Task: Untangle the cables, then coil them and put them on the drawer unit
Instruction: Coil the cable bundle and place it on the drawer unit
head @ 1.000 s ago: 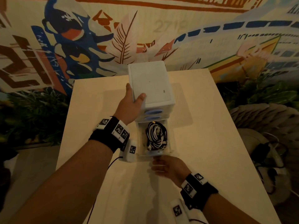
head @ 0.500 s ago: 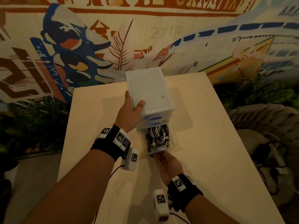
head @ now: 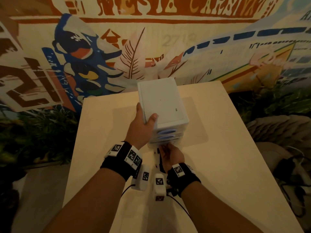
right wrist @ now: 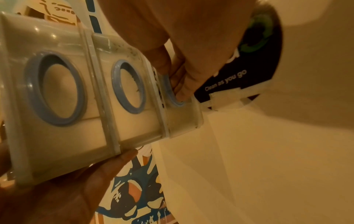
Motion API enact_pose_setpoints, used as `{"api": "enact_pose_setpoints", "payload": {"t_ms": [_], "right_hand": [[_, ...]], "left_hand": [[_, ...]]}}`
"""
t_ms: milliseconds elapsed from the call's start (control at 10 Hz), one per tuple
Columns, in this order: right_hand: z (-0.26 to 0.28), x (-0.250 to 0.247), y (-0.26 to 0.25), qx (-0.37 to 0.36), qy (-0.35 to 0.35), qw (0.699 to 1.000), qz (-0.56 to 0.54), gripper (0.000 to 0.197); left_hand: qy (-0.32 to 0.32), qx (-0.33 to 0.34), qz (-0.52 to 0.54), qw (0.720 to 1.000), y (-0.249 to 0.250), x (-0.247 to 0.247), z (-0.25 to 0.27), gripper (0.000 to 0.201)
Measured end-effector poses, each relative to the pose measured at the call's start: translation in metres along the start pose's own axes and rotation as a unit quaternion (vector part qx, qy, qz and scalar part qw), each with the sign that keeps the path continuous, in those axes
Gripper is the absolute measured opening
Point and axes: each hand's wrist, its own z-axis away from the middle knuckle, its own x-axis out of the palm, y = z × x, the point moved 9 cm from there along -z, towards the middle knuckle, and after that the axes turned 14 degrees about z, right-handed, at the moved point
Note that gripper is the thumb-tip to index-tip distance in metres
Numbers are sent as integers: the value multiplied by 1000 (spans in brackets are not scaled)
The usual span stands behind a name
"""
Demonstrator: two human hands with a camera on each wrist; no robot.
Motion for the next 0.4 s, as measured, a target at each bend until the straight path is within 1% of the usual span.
{"api": "enact_pose_setpoints", "payload": {"t_ms": [100,200,300,400], "right_hand": [[-9,6,-4,19,6,1000,18,34],[-9,2,-2,25,6,1000,6,24],[-7,0,-5,23,-12,999,30,20],[-3,-10,-13,32,-33,996,82,23]], "left_hand": [[0,1,5,1000,-1,2,-3,84],[-1,4,10,1000,-1,2,-4,83],[-3,8,19,1000,-1,4,-3,82],[-8,23,11,1000,5,2,2,71]]}}
